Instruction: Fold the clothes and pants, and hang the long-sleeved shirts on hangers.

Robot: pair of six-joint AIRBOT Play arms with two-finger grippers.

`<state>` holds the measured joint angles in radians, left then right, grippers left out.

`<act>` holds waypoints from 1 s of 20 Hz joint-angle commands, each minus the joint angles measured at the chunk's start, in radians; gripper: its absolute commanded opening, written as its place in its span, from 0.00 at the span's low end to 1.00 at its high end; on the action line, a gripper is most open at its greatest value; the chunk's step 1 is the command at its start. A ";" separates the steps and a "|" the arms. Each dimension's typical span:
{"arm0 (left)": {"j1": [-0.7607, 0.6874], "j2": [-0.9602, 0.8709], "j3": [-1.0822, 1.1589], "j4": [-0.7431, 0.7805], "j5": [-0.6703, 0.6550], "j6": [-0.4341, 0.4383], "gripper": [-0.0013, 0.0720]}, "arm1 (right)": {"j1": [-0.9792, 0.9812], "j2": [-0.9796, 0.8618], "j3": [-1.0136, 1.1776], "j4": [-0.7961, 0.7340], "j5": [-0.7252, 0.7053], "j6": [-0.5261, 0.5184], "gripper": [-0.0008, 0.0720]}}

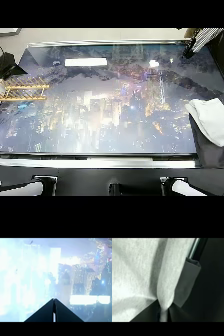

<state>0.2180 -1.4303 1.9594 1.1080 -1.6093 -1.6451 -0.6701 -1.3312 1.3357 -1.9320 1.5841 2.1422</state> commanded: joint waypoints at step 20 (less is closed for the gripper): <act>-0.002 0.000 0.000 0.000 -0.001 -0.006 0.04 | 0.000 0.045 -0.256 -0.121 -0.012 -0.069 0.60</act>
<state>0.2173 -1.4303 1.9591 1.1080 -1.6089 -1.6455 -0.6701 -1.2915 1.0801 -2.0518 1.5555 2.1616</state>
